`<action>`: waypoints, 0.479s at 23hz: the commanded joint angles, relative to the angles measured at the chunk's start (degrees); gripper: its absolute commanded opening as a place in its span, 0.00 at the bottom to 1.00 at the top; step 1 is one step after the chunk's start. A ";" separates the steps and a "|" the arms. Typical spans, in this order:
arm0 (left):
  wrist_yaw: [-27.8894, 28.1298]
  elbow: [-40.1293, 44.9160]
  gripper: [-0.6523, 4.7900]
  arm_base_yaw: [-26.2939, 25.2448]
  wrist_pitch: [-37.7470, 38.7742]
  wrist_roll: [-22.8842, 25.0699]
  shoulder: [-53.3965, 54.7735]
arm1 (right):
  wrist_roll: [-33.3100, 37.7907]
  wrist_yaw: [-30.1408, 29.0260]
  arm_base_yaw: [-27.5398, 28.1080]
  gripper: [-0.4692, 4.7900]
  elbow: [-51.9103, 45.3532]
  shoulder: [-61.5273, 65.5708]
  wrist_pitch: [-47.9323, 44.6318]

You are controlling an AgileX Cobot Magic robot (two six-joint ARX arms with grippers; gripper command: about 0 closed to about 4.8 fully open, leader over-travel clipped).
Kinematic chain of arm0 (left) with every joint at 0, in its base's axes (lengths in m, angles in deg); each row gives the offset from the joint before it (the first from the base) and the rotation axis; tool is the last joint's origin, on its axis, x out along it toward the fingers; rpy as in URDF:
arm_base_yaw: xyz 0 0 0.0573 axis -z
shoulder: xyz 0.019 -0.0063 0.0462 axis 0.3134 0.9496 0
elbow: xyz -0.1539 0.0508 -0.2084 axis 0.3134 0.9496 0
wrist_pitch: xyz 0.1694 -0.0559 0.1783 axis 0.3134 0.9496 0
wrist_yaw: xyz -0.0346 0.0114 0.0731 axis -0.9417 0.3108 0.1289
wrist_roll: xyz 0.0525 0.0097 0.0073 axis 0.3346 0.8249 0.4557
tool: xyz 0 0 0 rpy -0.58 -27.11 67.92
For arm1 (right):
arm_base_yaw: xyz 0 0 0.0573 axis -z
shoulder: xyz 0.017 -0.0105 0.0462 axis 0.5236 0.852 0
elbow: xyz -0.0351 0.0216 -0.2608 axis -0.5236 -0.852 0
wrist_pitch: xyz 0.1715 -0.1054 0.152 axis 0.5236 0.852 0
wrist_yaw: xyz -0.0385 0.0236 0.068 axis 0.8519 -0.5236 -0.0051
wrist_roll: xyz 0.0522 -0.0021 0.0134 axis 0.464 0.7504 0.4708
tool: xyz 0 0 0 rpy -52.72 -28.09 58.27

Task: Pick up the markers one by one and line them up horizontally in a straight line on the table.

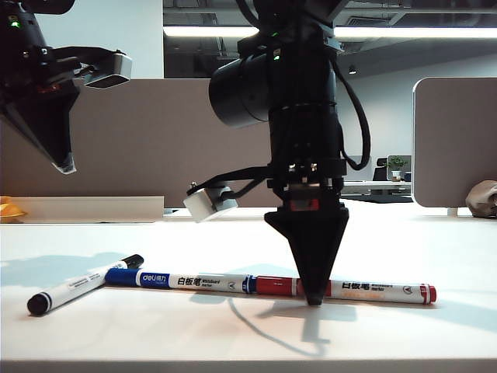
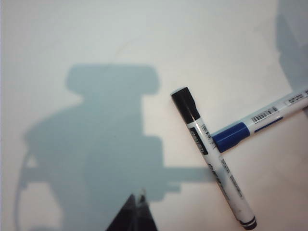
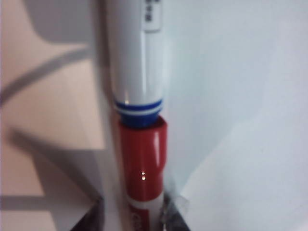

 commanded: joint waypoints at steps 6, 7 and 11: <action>-2.19 -0.15 0.11 -0.07 -0.11 0.00 -0.24 | 0.44 -0.17 -0.11 0.43 0.22 -0.28 -0.63; -2.34 -0.15 0.11 -0.07 -0.13 0.00 -0.24 | 0.44 -0.17 -0.11 0.43 0.55 -0.37 -0.61; -2.36 -0.15 0.11 -0.07 -0.13 0.00 -0.24 | 0.46 -0.17 -0.11 0.43 2.03 -0.87 -0.35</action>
